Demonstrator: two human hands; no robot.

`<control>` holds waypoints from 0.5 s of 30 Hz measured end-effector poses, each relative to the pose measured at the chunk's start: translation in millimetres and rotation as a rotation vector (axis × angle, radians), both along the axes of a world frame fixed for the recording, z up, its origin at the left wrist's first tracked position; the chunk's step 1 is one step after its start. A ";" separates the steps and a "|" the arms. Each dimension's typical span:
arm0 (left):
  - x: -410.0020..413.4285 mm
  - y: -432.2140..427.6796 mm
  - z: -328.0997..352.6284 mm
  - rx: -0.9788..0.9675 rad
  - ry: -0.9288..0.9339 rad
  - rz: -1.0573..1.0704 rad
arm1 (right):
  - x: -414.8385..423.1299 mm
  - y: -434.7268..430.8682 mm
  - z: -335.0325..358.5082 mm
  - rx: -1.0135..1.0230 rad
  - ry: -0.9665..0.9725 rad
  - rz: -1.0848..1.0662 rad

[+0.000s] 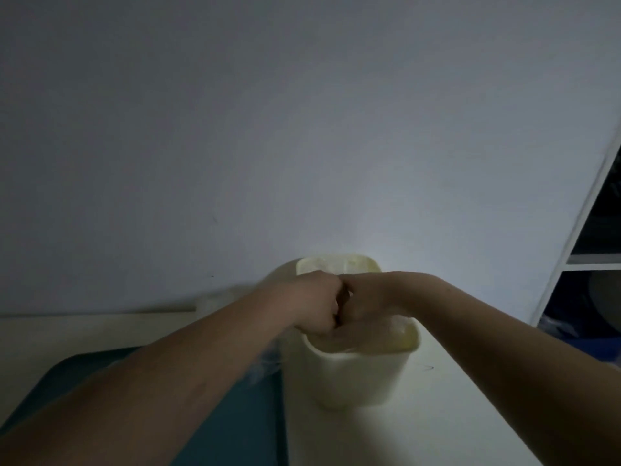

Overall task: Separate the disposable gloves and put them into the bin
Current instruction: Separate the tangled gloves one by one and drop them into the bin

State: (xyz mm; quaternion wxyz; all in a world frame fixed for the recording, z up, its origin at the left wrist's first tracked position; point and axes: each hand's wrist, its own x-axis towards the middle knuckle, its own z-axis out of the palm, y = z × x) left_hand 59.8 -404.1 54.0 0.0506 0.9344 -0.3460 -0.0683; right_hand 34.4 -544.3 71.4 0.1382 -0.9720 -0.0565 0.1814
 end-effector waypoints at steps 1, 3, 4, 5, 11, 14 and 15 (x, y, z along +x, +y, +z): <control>-3.6 9.7 3.4 -0.115 -0.005 0.013 | 3.6 0.0 -2.3 -0.021 0.023 -0.004; -12.2 34.3 8.1 -0.310 -0.001 0.042 | 10.6 5.6 -13.3 -0.145 0.083 0.010; -17.6 46.6 9.2 -0.372 -0.015 0.050 | 11.2 11.1 -21.2 -0.228 0.110 0.020; -22.6 59.6 9.4 -0.409 -0.046 0.052 | 10.7 17.3 -28.7 -0.291 0.118 0.030; -45.9 135.2 -6.9 -0.415 -0.084 0.062 | 5.9 32.7 -23.3 -0.403 0.043 -0.011; -52.8 181.0 -20.8 -0.302 -0.049 0.153 | -6.1 47.2 8.1 -0.433 -0.067 -0.051; -55.2 198.6 -27.5 -0.250 -0.039 0.199 | -14.6 58.8 17.5 -0.441 -0.115 -0.054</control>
